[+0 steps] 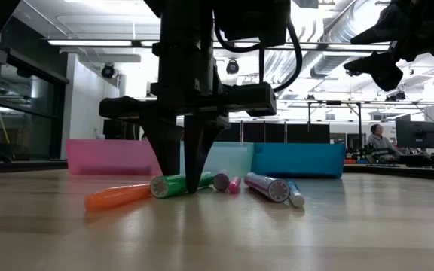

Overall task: Pick & Place Markers
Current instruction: Put the green marker into the red bin

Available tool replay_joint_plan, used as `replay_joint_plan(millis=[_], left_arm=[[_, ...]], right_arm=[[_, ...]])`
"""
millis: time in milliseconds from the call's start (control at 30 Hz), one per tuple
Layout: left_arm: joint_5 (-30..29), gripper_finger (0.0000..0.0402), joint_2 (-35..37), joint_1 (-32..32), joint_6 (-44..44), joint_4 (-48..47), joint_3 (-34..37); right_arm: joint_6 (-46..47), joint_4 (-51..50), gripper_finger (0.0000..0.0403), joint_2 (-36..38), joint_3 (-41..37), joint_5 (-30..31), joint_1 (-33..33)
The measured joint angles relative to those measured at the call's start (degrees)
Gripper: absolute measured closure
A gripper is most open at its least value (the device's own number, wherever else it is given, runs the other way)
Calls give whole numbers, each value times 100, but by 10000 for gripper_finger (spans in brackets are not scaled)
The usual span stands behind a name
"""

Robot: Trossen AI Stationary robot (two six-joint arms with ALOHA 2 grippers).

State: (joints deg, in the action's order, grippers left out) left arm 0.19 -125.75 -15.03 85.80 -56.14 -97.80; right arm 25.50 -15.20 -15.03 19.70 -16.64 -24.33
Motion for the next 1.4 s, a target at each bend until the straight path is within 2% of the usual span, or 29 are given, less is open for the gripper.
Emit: replay_joint_plan(millis=[1167, 1400], left_arm=[[-78, 341, -2, 0, -199, -33, -4], [-313, 341, 173, 5, -199, -217, -11]], right_arm=[[0, 0, 153, 0, 0, 0, 1], [0, 0, 153, -2, 0, -2, 1]])
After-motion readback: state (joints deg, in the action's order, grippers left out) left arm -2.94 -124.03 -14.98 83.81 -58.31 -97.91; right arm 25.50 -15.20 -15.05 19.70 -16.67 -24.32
